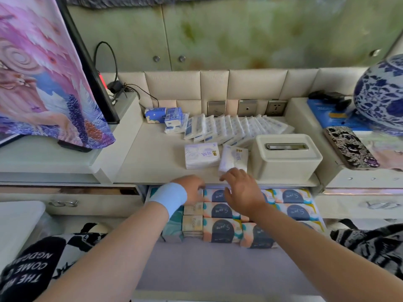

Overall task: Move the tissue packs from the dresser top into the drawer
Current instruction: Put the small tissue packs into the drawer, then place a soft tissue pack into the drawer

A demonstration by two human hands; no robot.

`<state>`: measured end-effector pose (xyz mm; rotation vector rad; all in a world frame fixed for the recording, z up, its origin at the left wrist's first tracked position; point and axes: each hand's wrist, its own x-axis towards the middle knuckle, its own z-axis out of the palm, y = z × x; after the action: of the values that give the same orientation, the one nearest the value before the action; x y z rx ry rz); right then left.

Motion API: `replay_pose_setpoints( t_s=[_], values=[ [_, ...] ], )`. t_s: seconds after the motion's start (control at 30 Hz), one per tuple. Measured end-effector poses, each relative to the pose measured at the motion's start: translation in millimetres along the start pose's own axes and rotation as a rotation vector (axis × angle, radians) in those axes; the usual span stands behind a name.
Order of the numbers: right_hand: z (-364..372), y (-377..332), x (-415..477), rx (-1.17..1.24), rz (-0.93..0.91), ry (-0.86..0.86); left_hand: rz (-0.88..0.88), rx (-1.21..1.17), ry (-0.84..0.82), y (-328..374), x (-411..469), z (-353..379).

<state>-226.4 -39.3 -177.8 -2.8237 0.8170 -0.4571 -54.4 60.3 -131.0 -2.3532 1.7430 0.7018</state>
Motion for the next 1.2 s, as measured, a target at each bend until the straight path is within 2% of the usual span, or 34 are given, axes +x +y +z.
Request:
replay_pose_setpoints(
  t_s=[0.07, 0.13, 0.2, 0.27, 0.33, 0.4, 0.53, 0.6, 0.7, 0.77, 0.87, 1.07, 1.13, 1.2],
  values=[
    [-9.7, 0.0, 12.3, -0.017, 0.09, -0.003, 0.015, -0.065, 0.135, -0.8, 5.9, -17.0],
    [-11.5, 3.6, 21.1, -0.075, 0.2, -0.139, 0.011, -0.091, 0.228, -4.8, 13.7, -25.8],
    [-8.4, 7.0, 25.5, -0.141, 0.293, -0.283, -0.014, -0.073, 0.265, -9.7, 23.8, -28.9],
    [-1.9, 6.7, 24.8, -0.163, 0.326, -0.352, -0.044, -0.035, 0.27, -13.5, 34.4, -29.6],
    [1.3, 4.0, 21.5, -0.202, 0.301, -0.308, -0.056, -0.028, 0.252, -14.3, 45.2, -28.0],
    [2.3, 3.0, 18.9, -0.202, 0.233, -0.187, -0.04, -0.017, 0.213, -10.6, 56.8, -25.5],
    [5.0, 7.2, 17.7, -0.05, 0.063, -0.015, -0.047, -0.056, 0.111, -5.7, 78.9, -27.1],
    [7.1, 10.4, 17.1, 0.021, 0.019, 0.018, -0.063, -0.078, 0.107, -8.4, 85.6, -29.3],
    [16.6, 14.2, 14.8, 0.142, 0.068, 0.006, -0.084, -0.022, 0.208, -4.3, 87.2, -32.6],
    [20.5, 12.5, 14.7, 0.153, 0.137, -0.057, -0.08, -0.064, 0.211, 4.3, 84.1, -33.3],
    [17.1, 9.7, 20.5, -0.091, 0.151, -0.176, -0.097, -0.149, 0.105, 14.7, 76.2, -26.6],
    [7.9, 3.3, 21.8, -0.331, 0.123, -0.171, -0.219, -0.375, 0.028, 24.8, 62.4, -10.1],
    [7.1, 1.5, 19.2, -0.359, 0.089, -0.16, -0.222, -0.473, -0.004, 21.4, 57.7, -5.8],
    [5.7, -0.4, 17.1, -0.288, 0.099, -0.103, -0.218, -0.565, 0.014, 14.8, 49.9, -5.0]
  ],
)
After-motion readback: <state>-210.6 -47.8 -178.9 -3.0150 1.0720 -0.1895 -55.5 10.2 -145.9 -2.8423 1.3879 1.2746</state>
